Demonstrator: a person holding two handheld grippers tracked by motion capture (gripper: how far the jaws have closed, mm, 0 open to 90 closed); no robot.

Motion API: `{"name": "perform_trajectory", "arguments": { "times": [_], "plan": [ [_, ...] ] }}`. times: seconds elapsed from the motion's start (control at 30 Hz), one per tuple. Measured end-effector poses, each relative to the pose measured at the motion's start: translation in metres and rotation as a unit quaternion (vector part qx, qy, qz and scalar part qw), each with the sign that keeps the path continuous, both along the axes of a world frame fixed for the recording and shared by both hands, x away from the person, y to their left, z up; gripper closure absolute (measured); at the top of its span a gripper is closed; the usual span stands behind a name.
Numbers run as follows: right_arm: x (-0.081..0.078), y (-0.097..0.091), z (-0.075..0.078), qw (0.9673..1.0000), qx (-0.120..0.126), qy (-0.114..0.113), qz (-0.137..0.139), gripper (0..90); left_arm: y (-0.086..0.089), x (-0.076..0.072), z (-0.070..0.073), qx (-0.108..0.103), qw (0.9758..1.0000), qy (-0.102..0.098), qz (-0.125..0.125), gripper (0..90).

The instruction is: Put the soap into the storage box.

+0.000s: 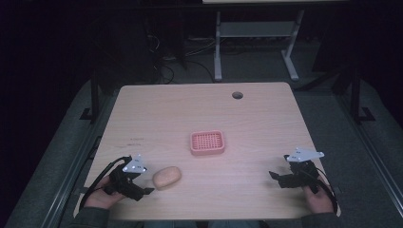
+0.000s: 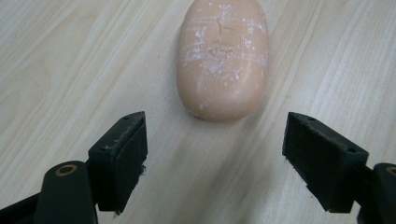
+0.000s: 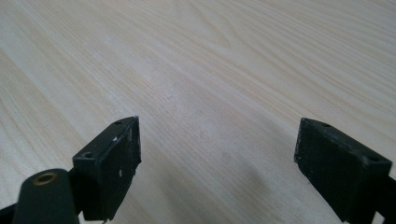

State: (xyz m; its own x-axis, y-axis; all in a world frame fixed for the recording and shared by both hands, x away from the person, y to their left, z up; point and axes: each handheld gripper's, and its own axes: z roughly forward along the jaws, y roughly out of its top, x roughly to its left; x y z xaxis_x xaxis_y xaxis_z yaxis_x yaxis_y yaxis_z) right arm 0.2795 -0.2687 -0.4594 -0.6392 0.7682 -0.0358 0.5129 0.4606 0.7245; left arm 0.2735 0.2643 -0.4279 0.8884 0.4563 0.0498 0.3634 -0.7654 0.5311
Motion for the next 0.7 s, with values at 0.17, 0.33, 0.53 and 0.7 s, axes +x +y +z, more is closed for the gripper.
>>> {"name": "perform_trajectory", "arguments": {
  "times": [0.17, 0.33, 0.53, 0.7],
  "plan": [
    [0.000, 0.001, 0.000, 1.0000, -0.001, -0.001, 0.003, 14.2, -0.005, 0.002, 0.002, 0.002, 1.0000, -0.001, -0.008, 22.0],
    [0.000, 0.000, 0.000, 1.0000, 0.000, -0.002, 0.004, 14.1, -0.010, 0.003, 0.003, -0.001, 0.9999, -0.001, -0.012, 22.0],
    [0.001, 0.001, 0.000, 1.0000, -0.001, 0.000, 0.006, 14.2, -0.014, 0.006, 0.003, 0.002, 0.9999, 0.000, -0.016, 22.0],
    [0.001, 0.002, 0.000, 1.0000, -0.001, 0.002, 0.005, 14.1, -0.019, 0.008, 0.003, 0.002, 0.9998, 0.001, -0.020, 22.2]
  ]
}}
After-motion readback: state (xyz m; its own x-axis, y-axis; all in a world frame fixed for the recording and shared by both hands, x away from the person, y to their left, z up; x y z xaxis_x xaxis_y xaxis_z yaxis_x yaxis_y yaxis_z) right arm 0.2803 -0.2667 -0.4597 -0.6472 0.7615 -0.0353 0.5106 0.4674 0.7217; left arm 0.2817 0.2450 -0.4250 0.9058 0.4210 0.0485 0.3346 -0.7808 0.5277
